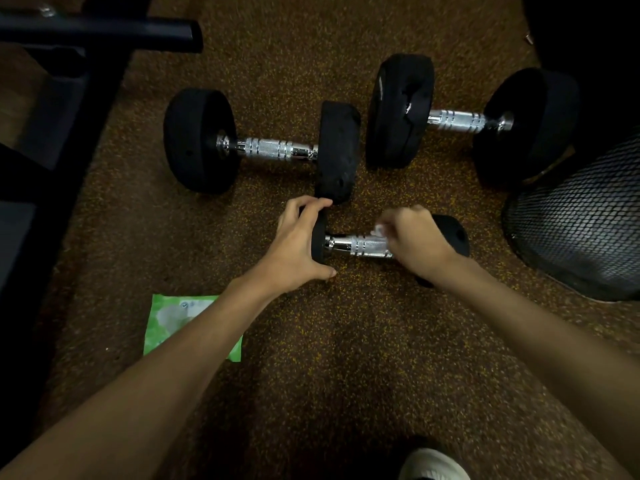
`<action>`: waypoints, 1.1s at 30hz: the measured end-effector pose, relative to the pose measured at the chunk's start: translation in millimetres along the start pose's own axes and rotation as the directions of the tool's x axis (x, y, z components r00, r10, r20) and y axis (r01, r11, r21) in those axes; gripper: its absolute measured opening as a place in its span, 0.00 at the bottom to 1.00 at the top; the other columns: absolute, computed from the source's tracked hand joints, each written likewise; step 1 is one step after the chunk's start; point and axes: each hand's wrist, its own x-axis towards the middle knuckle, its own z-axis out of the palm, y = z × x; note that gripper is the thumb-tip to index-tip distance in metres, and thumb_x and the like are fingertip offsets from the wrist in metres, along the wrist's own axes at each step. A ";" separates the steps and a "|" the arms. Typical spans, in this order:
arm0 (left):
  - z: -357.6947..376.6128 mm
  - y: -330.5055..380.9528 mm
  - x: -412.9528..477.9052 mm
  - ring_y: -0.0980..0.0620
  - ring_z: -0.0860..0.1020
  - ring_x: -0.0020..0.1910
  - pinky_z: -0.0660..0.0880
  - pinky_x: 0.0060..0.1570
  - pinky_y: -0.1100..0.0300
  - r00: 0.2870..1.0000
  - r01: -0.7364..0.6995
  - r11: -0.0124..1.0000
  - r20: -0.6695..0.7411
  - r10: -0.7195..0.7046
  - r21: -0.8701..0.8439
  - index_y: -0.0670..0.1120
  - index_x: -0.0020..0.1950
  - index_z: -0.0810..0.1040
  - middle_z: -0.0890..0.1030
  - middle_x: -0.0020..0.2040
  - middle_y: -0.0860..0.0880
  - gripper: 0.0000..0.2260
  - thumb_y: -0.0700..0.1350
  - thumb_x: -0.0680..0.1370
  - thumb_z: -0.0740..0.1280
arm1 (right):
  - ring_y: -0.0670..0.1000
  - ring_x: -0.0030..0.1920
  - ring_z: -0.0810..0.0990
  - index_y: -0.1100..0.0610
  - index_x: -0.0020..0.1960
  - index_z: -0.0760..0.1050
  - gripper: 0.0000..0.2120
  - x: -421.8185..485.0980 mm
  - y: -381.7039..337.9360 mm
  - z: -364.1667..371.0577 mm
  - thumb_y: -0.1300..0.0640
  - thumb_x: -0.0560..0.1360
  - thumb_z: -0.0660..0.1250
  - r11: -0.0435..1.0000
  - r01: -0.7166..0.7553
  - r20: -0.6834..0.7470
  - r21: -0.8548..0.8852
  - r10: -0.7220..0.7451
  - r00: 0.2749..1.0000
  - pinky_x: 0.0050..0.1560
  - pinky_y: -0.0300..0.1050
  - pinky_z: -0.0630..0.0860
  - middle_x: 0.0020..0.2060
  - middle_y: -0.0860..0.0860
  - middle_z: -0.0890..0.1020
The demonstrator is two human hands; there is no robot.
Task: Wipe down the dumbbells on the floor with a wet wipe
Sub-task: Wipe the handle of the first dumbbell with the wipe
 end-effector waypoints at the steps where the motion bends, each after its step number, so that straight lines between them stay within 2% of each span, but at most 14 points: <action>1: 0.0 0.4 -0.5 0.50 0.59 0.69 0.60 0.67 0.59 1.000 -0.001 1.000 0.000 0.001 -0.002 0.52 0.73 0.61 0.58 0.67 0.51 0.46 0.42 0.60 0.80 | 0.59 0.54 0.76 0.58 0.52 0.79 0.09 10.9 -4.1 -3.2 0.61 0.77 0.61 0.999 -0.036 0.093 0.023 0.034 0.995 0.53 0.47 0.72 0.49 0.59 0.81; 3: 0.4 0.7 -1.5 0.50 0.59 0.69 0.61 0.68 0.59 1.000 -0.004 1.000 -0.002 0.004 -0.005 0.52 0.73 0.61 0.58 0.67 0.52 0.46 0.42 0.60 0.80 | 0.55 0.54 0.77 0.60 0.53 0.79 0.10 31.7 -13.7 -11.5 0.62 0.77 0.60 0.989 -0.130 0.319 0.071 0.101 0.942 0.54 0.48 0.73 0.51 0.57 0.80; 6: 1.5 0.3 -2.7 0.51 0.60 0.68 0.61 0.68 0.59 1.000 -0.008 1.000 -0.013 0.008 -0.014 0.52 0.72 0.61 0.58 0.65 0.54 0.45 0.42 0.60 0.79 | 0.53 0.56 0.72 0.60 0.53 0.77 0.09 55.4 -21.7 -17.9 0.64 0.77 0.60 0.955 -0.283 0.632 0.088 0.166 0.757 0.57 0.47 0.70 0.56 0.56 0.76; 8: 1.6 -0.1 -2.4 0.51 0.60 0.69 0.60 0.68 0.60 1.000 -0.008 1.000 -0.021 0.007 -0.018 0.53 0.72 0.62 0.58 0.65 0.55 0.45 0.42 0.60 0.79 | 0.55 0.61 0.69 0.59 0.55 0.76 0.11 62.3 -23.7 -15.9 0.65 0.76 0.59 0.944 -0.324 0.718 0.068 0.180 0.673 0.61 0.49 0.68 0.62 0.57 0.72; 10: 1.5 -0.1 -2.1 0.52 0.60 0.68 0.60 0.67 0.61 1.000 -0.004 1.000 -0.028 0.003 -0.025 0.53 0.72 0.63 0.58 0.64 0.56 0.44 0.42 0.60 0.79 | 0.55 0.65 0.68 0.60 0.59 0.75 0.13 65.3 -22.6 -14.6 0.65 0.77 0.59 0.951 -0.301 0.728 0.074 0.154 0.667 0.66 0.50 0.66 0.63 0.56 0.73; 13: 1.3 -0.2 -1.7 0.52 0.60 0.68 0.60 0.68 0.60 1.000 -0.001 1.000 -0.026 0.000 -0.031 0.54 0.71 0.63 0.58 0.64 0.56 0.44 0.41 0.60 0.79 | 0.49 0.56 0.75 0.55 0.50 0.78 0.06 57.2 -18.9 -22.7 0.62 0.76 0.63 0.983 -0.136 0.599 0.119 0.038 0.800 0.60 0.46 0.71 0.48 0.48 0.79; 16: 2.2 -0.9 -2.3 0.52 0.60 0.68 0.60 0.69 0.59 0.999 -0.005 0.999 -0.032 0.004 -0.037 0.54 0.71 0.63 0.59 0.65 0.55 0.44 0.41 0.60 0.79 | 0.47 0.51 0.78 0.54 0.49 0.81 0.05 46.9 -10.6 -28.1 0.58 0.76 0.66 0.992 -0.017 0.462 0.125 -0.043 0.886 0.54 0.43 0.73 0.47 0.48 0.82; 18: 3.0 -0.9 -3.1 0.52 0.60 0.69 0.60 0.69 0.59 0.999 -0.006 0.999 -0.040 0.004 -0.039 0.53 0.71 0.63 0.59 0.66 0.53 0.44 0.41 0.59 0.79 | 0.49 0.54 0.76 0.55 0.51 0.80 0.07 45.5 -8.8 -26.4 0.58 0.77 0.65 0.984 -0.089 0.498 0.152 0.002 0.867 0.56 0.44 0.71 0.50 0.49 0.81; 21: 3.3 0.6 -3.9 0.51 0.60 0.69 0.61 0.70 0.57 0.999 -0.001 0.999 -0.040 -0.001 -0.043 0.53 0.71 0.64 0.59 0.66 0.53 0.44 0.41 0.59 0.79 | 0.52 0.60 0.73 0.59 0.54 0.78 0.10 54.3 -17.6 -23.1 0.63 0.77 0.60 0.981 -0.183 0.630 0.059 0.105 0.769 0.59 0.46 0.69 0.55 0.52 0.77; 23: 3.1 1.8 -3.7 0.51 0.60 0.68 0.62 0.70 0.55 0.999 0.008 0.999 -0.040 -0.009 -0.039 0.53 0.71 0.64 0.59 0.67 0.53 0.44 0.40 0.59 0.79 | 0.54 0.61 0.74 0.61 0.54 0.78 0.12 60.7 -25.1 -21.4 0.66 0.76 0.58 0.988 -0.154 0.655 0.012 0.109 0.748 0.62 0.49 0.72 0.56 0.54 0.77; 24: 3.1 2.0 -3.3 0.51 0.60 0.68 0.62 0.70 0.55 0.999 0.011 0.999 -0.037 -0.013 -0.037 0.53 0.71 0.64 0.59 0.67 0.52 0.44 0.41 0.59 0.79 | 0.55 0.60 0.75 0.62 0.54 0.78 0.12 61.0 -28.3 -20.7 0.66 0.76 0.57 0.994 -0.109 0.634 -0.016 0.094 0.768 0.63 0.51 0.72 0.56 0.55 0.78; 27: 2.4 1.7 -2.4 0.51 0.61 0.68 0.63 0.70 0.55 0.999 0.011 1.000 -0.031 -0.012 -0.030 0.53 0.71 0.63 0.59 0.67 0.52 0.44 0.41 0.59 0.79 | 0.57 0.55 0.76 0.61 0.49 0.78 0.09 45.7 -29.5 -11.6 0.62 0.77 0.59 0.995 0.077 0.416 -0.068 -0.042 0.909 0.57 0.51 0.74 0.51 0.58 0.78; 29: 3.1 1.1 -3.0 0.51 0.61 0.68 0.63 0.70 0.55 0.999 0.003 1.000 -0.033 -0.004 -0.026 0.53 0.71 0.63 0.59 0.67 0.52 0.44 0.41 0.59 0.79 | 0.59 0.51 0.77 0.58 0.48 0.77 0.06 24.0 -25.5 -5.2 0.62 0.76 0.61 0.991 0.128 0.241 -0.051 -0.112 0.964 0.51 0.52 0.76 0.47 0.57 0.77; 33: 5.7 -1.0 -5.5 0.50 0.60 0.69 0.61 0.70 0.54 0.999 -0.017 0.999 -0.048 0.016 -0.031 0.53 0.71 0.63 0.59 0.67 0.51 0.43 0.41 0.60 0.79 | 0.55 0.48 0.77 0.59 0.54 0.79 0.09 -22.4 -13.6 0.9 0.65 0.76 0.64 0.952 0.297 -0.036 -0.070 -0.300 0.953 0.47 0.51 0.77 0.45 0.55 0.81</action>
